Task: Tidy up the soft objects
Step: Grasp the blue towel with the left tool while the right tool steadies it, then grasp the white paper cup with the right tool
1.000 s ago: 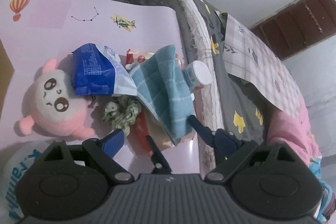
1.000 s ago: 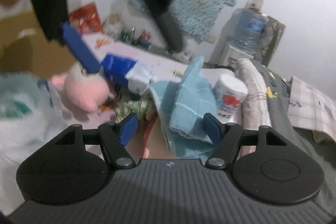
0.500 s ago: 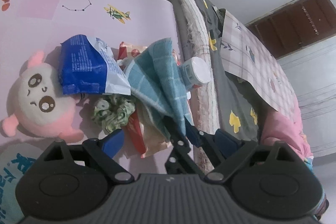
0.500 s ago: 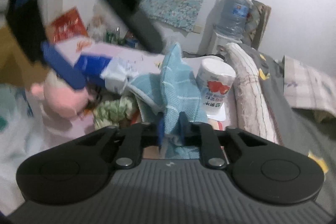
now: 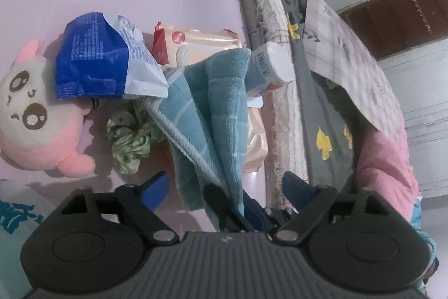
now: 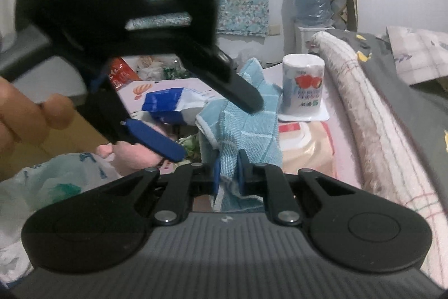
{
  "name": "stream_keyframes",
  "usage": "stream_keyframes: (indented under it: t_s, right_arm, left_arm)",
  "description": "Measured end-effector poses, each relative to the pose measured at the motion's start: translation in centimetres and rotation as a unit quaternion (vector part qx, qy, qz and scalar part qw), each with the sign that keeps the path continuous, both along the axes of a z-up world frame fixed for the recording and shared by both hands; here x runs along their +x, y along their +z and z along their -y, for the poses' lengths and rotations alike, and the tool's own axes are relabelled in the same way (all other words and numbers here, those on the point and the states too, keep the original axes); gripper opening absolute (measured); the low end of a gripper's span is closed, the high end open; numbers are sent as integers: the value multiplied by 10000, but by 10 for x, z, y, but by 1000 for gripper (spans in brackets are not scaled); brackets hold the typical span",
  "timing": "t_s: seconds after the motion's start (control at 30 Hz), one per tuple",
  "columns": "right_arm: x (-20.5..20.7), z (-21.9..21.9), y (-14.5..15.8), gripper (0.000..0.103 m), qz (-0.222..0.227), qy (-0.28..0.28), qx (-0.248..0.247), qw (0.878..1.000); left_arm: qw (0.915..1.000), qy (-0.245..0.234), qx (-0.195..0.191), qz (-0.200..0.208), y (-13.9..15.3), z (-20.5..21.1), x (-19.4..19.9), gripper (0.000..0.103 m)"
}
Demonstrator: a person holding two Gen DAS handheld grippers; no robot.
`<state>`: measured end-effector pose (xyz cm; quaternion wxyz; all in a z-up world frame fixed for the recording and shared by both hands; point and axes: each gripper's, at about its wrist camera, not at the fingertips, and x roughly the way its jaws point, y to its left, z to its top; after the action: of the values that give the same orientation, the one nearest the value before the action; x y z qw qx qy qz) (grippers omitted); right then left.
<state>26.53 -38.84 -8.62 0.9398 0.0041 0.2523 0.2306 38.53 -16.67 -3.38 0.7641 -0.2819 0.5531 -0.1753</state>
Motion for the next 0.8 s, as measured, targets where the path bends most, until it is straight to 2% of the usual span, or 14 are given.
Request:
stream_keyframes:
  t_s: [0.17, 0.23, 0.3, 0.43, 0.6, 0.8]
  right_arm:
    - [-5, 3, -3, 11, -36, 15, 179, 9998]
    - [-6, 5, -4, 11, -33, 44, 233, 9997]
    - [-10, 7, -5, 11, -20, 74, 271, 9996]
    - [-16, 11, -4, 16, -17, 197, 262, 9995]
    - [-24, 28, 10, 50, 194, 99, 167, 9996]
    - [10, 70, 30, 59, 294, -464, 764, 9956]
  left_arm:
    - [9998, 20, 157, -85, -10, 4, 4, 58]
    - [9996, 33, 235, -120, -14, 4, 5, 43]
    - [9996, 31, 243, -133, -17, 4, 6, 38]
    - [9993, 21, 359, -59, -16, 7, 5, 19]
    - [9992, 87, 384, 17, -12, 3, 1, 15]
    - [9992, 210, 331, -15, -13, -9, -2, 15]
